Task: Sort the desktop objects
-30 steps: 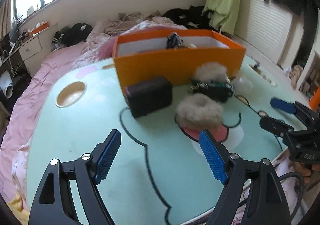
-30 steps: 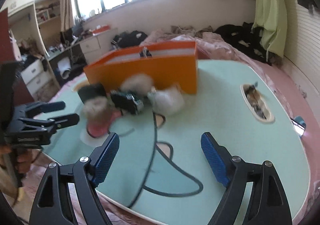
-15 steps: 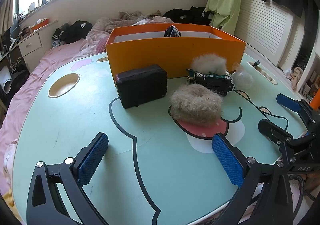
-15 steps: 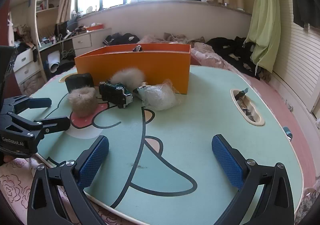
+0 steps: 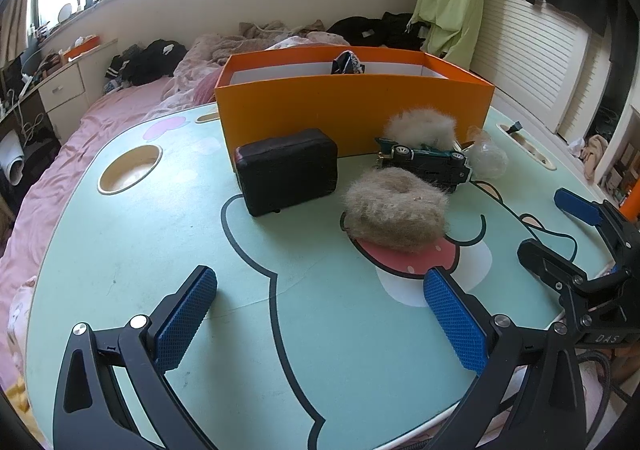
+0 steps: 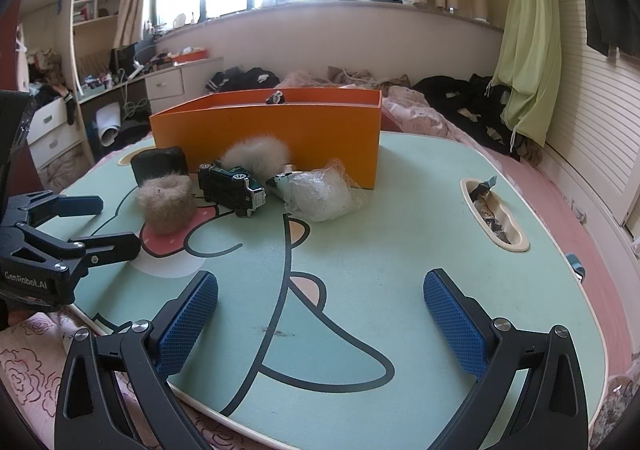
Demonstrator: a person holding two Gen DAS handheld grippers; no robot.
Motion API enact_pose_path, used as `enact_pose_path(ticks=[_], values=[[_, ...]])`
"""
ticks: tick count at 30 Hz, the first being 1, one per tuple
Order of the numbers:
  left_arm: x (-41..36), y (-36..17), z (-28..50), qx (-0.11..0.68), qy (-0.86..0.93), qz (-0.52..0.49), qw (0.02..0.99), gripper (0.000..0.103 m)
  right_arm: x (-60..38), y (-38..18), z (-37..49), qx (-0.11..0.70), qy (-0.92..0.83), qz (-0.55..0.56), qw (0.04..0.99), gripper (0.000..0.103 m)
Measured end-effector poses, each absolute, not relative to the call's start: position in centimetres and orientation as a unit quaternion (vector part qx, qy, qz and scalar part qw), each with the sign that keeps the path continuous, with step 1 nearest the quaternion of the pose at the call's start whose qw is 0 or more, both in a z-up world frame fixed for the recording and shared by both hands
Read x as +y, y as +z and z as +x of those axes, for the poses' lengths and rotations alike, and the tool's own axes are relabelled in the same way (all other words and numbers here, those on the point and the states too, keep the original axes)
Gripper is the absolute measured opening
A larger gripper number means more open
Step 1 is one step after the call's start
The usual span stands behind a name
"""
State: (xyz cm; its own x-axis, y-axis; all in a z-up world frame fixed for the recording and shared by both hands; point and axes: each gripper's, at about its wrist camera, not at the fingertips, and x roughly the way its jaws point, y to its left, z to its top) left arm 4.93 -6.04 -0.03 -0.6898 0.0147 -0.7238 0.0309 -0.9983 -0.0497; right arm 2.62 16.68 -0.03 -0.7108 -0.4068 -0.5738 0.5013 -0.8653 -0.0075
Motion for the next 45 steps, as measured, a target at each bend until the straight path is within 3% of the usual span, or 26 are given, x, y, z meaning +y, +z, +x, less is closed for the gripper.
enact_pose_path(ticks=[6,10,12,15,17,25,28,30,37,41,45], values=[[-8.6,2.9,3.9,0.1,-0.926,0.364,0.012,0.103,16.7,-0.1,2.6,0.082,-0.921,0.289,0.246,0.103],[-9.4,3.3,0.7,0.088,-0.915,0.389,0.062,0.102,16.7,-0.1,2.7,0.082,-0.921,0.29,0.246,0.103],[-9.6,2.5,-0.6,0.098,-0.907,0.405,0.059,0.098,16.7,-0.1,2.7,0.081,-0.921,0.289,0.247,0.103],[-9.6,1.2,-1.9,0.111,-0.897,0.424,0.055,0.082,16.6,0.1,2.6,0.081,-0.921,0.289,0.247,0.103],[-9.6,0.8,-2.2,0.114,-0.894,0.429,0.057,0.063,16.6,0.0,2.6,0.081,-0.921,0.289,0.247,0.103],[-10.6,1.1,-0.1,0.135,-0.911,0.387,0.049,0.063,17.6,1.5,1.1,0.028,-0.916,0.305,0.258,0.101],[-10.7,1.4,0.3,0.136,-0.916,0.375,0.048,0.063,18.3,2.9,-1.1,-0.021,-0.909,0.327,0.256,0.093],[-10.5,1.5,0.3,0.129,-0.917,0.373,0.049,0.063,18.1,3.7,-2.7,-0.031,-0.901,0.35,0.253,0.079],[-10.9,1.5,0.3,0.136,-0.917,0.372,0.047,0.063,16.0,4.3,-7.3,-0.098,-0.862,0.416,0.274,0.061],[-10.6,1.5,0.3,0.138,-0.917,0.372,0.046,0.063,15.1,3.3,-7.9,-0.081,-0.854,0.441,0.264,0.037],[-10.5,1.6,0.5,0.137,-0.92,0.366,0.044,0.063,16.8,2.6,-6.6,-0.099,-0.85,0.436,0.279,0.035]])
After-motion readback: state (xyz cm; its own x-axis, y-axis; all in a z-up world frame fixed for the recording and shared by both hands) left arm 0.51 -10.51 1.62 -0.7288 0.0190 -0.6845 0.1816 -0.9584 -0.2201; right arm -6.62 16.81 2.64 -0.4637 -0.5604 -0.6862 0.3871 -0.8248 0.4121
